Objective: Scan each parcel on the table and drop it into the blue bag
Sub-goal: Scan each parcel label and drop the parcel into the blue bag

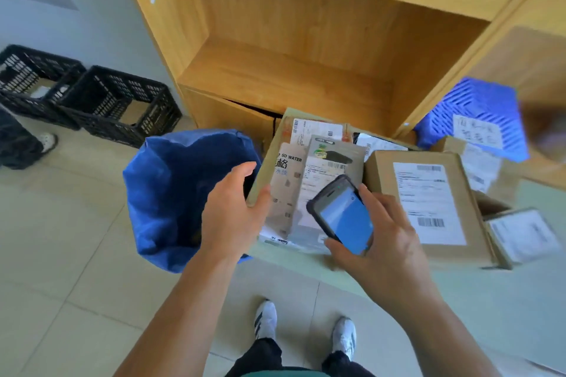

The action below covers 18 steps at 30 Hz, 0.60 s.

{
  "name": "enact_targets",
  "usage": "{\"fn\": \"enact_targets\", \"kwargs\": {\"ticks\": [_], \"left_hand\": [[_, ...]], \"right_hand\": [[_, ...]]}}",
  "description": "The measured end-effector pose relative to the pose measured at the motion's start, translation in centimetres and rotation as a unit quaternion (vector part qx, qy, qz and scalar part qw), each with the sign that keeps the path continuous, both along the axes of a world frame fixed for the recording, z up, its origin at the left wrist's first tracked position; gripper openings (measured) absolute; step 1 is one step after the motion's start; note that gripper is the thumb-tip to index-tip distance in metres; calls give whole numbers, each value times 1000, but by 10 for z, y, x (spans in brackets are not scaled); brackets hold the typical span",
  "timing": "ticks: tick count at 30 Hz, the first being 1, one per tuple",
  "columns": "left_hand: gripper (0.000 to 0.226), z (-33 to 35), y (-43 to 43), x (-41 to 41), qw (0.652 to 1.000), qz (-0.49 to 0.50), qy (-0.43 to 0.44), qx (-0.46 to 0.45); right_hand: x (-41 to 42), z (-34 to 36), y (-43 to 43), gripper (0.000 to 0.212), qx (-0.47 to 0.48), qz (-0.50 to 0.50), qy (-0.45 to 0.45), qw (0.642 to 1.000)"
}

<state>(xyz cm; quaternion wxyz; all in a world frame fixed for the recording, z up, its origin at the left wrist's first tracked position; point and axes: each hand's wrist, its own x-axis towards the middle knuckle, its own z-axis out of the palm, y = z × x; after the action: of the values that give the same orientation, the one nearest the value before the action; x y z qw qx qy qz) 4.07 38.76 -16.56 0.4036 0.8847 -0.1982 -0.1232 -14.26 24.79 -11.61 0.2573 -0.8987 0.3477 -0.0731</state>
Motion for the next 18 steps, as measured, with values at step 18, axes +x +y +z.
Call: {"fn": "enact_targets", "kwargs": {"ticks": [18], "left_hand": [[59,43,-238,-182,902,-415,-117,11]], "right_hand": [[-210,-7,-132,94,18,-284,-42,958]]}}
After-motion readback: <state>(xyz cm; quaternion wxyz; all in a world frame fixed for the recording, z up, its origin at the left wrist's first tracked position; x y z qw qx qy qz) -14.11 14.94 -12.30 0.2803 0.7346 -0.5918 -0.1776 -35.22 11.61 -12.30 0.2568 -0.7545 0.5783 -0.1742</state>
